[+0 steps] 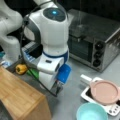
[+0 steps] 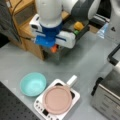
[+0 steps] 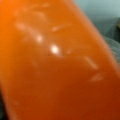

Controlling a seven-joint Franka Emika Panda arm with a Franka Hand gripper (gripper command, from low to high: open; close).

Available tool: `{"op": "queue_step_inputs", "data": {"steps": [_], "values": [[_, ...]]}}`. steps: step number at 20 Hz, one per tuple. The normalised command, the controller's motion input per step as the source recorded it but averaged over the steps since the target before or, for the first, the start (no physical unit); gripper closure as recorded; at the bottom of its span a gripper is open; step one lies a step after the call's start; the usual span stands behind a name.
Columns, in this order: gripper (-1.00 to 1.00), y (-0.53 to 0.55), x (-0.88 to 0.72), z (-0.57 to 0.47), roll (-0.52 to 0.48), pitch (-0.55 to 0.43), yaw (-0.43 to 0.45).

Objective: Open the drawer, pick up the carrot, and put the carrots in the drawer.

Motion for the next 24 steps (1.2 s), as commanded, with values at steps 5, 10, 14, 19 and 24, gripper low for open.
{"op": "queue_step_inputs", "data": {"steps": [5,10,14,19,24], "values": [[1.0,0.06,-0.58,-0.02,0.03,-0.212,0.066],[1.0,0.01,-0.48,-0.09,0.041,-0.197,0.064],[1.0,-0.04,-0.31,-0.11,0.043,-0.171,0.082],[1.0,-0.13,-0.18,-0.03,0.001,-0.1,0.188],[1.0,-0.23,-0.13,0.05,-0.141,-0.103,0.376]]}}
